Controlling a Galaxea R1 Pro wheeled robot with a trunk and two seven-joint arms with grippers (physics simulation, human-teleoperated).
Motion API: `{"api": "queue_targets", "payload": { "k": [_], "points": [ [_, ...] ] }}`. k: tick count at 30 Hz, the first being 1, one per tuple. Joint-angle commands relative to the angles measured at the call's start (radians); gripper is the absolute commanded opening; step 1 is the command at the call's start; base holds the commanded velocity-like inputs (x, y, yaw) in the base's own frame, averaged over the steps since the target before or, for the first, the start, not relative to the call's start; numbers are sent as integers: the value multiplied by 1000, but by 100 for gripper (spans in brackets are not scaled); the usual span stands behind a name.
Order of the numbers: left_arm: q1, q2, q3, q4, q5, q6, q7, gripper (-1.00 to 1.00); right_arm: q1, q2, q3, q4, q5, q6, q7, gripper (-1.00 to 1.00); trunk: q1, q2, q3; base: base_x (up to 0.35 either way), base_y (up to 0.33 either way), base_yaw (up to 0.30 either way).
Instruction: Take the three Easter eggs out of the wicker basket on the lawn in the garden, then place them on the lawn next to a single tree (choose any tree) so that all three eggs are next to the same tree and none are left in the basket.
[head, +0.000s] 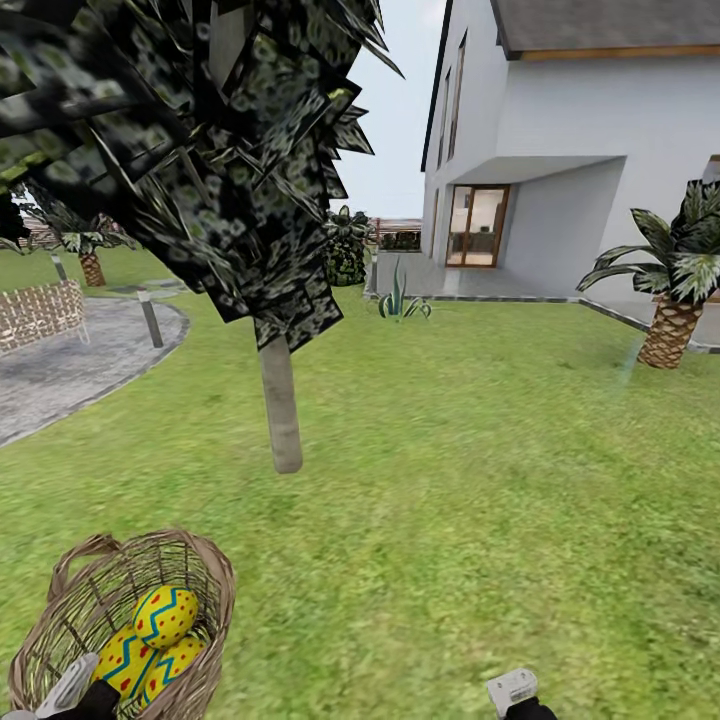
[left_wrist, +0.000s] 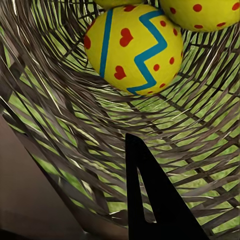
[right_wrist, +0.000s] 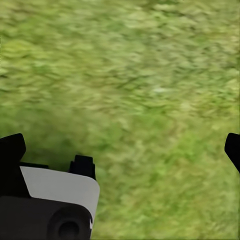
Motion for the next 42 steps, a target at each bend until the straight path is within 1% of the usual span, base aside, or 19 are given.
{"api": "queue_targets", "payload": {
  "k": [1, 9, 13, 15, 17, 18, 19, 21, 22, 23, 25, 27, 31, 35, 42],
  "points": [
    [-1, 0, 2, -2, 18, 3, 8, -100, -1, -1, 4, -1, 6, 6, -1, 100, 4, -8, -4, 0, 0, 0],
    [-1, 0, 2, -2, 18, 4, 8, -100, -1, -2, 4, -1, 6, 6, -1, 100, 35, -64, -29, 0, 0, 0],
    [-1, 0, 2, -2, 18, 3, 8, -100, -1, -10, -13, -15, -1, 4, -1, 100, 50, -92, -42, 0, 0, 13],
    [-1, -1, 2, -2, 18, 3, 8, -100, -1, -13, -35, -36, -13, 6, -2, 100, 58, -106, -48, 0, 0, 14],
    [-1, -2, 2, -2, 18, 3, 8, -100, -1, -16, -41, -74, -14, 26, -6, 100, 65, -120, -54, 0, 0, 2],
    [-1, -2, 2, -2, 18, 3, 8, -100, -1, -18, -48, -95, -15, 54, -6, 100, 69, -127, -58, 0, 0, 0],
    [-1, -2, 2, -2, 18, 3, 8, -100, -1, -18, -80, -124, -14, 80, -7, 100, 73, -134, -61, 0, 0, 0],
    [-1, -2, 2, -2, 18, 2, 8, -100, -1, -18, -141, -146, -15, 92, -5, 100, 81, -148, -67, 0, 0, 0],
    [-1, -2, 2, -2, 18, 3, 8, -100, -1, -18, -165, -152, -15, 94, -4, 100, 84, -155, -70, 0, 0, 0],
    [-1, -2, 2, -2, 18, 3, 8, -100, -1, -18, -173, -157, -15, 91, -4, 100, 88, -162, -73, 0, 0, 0],
    [-1, -2, 2, -2, 18, 3, 8, -100, -1, -21, -180, -185, -14, 87, -4, 100, 96, -176, -80, 0, 0, 0],
    [-1, -2, 2, -2, 18, 3, 8, -100, -1, -24, -183, -190, -14, 88, -4, 100, 104, -190, -86, 0, 0, 0],
    [-1, -2, 2, -2, 18, 3, 8, -100, -1, -24, -182, -190, -14, 87, -2, 100, 119, -218, -98, 0, 0, 0],
    [-1, -3, 2, -2, 18, 4, 8, -100, -1, -23, -180, -184, -14, 87, -2, 100, 119, -218, -98, 0, 0, 0],
    [-1, -5, 2, -2, 18, 4, 8, -100, -1, -22, -180, -183, -14, 87, -2, 100, 146, -267, -120, 0, 0, 0]
  ]
}}
